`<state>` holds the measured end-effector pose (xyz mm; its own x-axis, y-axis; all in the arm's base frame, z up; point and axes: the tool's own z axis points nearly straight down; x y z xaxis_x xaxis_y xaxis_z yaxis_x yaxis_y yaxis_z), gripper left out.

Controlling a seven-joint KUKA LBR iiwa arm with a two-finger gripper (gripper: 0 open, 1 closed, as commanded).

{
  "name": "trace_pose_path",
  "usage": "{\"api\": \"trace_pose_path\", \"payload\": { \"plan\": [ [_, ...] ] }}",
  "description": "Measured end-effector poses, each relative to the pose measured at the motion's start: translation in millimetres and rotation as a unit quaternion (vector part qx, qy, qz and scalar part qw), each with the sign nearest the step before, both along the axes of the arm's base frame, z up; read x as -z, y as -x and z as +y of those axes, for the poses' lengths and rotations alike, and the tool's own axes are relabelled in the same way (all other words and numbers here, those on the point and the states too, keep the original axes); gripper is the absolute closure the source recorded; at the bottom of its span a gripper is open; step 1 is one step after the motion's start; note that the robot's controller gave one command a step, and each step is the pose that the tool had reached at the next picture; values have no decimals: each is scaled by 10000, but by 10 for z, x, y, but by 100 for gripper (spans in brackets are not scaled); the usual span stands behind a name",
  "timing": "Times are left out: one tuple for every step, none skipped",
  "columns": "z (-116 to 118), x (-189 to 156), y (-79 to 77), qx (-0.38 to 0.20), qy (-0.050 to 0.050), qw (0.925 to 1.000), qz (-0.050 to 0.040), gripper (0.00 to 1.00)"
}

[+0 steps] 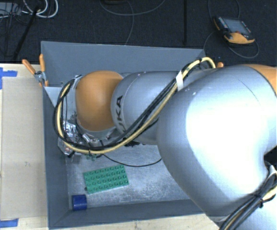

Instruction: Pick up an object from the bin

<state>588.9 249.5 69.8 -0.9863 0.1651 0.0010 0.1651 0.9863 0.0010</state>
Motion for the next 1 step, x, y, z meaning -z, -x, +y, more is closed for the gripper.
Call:
{"api": "trace_pose_path", "payload": {
  "plan": [
    [-123,-1513,293,-81,-11,10000,-34,100]
  ]
}}
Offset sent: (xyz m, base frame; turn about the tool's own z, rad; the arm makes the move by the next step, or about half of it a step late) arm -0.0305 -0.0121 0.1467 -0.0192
